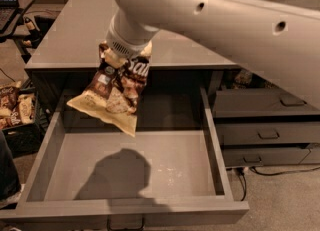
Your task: Pick brown chip bag from top drawer and place on counter
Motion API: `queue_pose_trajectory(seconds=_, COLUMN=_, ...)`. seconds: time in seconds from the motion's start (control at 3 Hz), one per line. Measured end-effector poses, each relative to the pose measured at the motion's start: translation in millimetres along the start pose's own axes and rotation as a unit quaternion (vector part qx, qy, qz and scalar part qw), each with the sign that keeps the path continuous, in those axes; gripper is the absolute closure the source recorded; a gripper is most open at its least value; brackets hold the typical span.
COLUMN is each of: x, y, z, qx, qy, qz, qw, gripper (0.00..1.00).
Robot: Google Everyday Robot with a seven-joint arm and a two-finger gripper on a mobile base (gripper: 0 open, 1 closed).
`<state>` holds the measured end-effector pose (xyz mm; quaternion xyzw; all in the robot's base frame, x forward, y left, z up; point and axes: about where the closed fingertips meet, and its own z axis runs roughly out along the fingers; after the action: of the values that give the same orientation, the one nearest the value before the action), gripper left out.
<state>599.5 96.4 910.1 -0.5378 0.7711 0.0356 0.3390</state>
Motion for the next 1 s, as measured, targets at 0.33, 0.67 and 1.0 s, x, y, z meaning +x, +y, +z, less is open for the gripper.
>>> queue_pose_trajectory(seconds=0.33, x=-38, y=-71, z=-34, qx=0.033, qy=-0.005, qz=-0.018, qw=0.9993, gripper=1.0)
queue_pose_trajectory(seconds=0.67, x=-40, y=-76, z=-32, qx=0.034, qy=-0.002, qz=-0.023, qw=0.9992, gripper=1.0)
queue_pose_trajectory(seconds=1.0, x=-40, y=-101, z=-13, qx=0.026, qy=0.012, qz=-0.031, qw=0.9991, gripper=1.0)
